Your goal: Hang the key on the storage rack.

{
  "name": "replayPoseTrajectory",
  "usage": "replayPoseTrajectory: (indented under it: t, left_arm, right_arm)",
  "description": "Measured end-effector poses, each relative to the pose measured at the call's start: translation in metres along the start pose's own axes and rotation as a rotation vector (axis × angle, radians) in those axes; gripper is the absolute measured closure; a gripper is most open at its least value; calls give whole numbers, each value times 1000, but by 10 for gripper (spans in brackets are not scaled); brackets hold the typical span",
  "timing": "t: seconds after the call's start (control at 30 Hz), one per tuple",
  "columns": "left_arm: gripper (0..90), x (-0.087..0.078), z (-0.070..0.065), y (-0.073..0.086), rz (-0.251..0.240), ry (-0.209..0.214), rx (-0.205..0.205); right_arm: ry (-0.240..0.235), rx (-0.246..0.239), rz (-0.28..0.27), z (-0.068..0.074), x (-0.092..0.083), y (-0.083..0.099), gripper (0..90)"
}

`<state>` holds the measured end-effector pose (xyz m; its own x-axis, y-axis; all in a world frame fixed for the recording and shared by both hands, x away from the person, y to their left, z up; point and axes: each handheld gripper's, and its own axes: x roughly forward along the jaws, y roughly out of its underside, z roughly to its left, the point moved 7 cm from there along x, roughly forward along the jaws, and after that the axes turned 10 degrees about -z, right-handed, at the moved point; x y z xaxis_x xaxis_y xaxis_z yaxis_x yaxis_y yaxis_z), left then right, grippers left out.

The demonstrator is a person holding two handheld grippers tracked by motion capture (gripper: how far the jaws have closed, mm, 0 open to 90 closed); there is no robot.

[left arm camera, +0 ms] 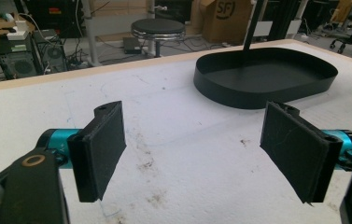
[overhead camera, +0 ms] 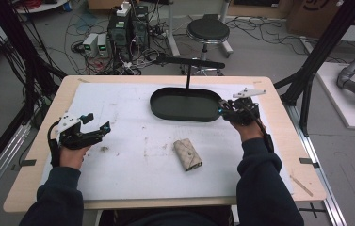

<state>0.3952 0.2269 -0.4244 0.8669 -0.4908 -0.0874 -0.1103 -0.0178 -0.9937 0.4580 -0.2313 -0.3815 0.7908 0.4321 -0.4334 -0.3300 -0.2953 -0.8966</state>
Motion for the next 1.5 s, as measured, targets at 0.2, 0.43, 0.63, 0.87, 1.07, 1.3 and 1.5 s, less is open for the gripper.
replayPoseTrajectory:
  t: [0.2,0.43,0.63,0.87,1.07,1.3,1.5]
  left_arm:
    - [219,0,0,0,0,1,-3]
    - [219,0,1,0,0,1,-3]
    - [221,0,0,0,0,2,-4]
    - [221,0,1,1,0,3,-3]
    - [221,0,0,0,0,4,-4]
    - [221,0,0,0,0,4,-2]
    - [221,0,0,1,3,4,-1]
  right_arm:
    - [31,4,-43,-11,8,-27,502]
    - [81,20,-113,-26,14,-72,502]
    - [110,-8,-114,-27,22,-95,501]
    - [144,-5,-109,-27,31,-106,501]
    - [178,46,-116,-39,37,-106,501]
    - [229,65,-49,-53,41,-88,500]
    - [249,81,-3,-59,47,-64,500]
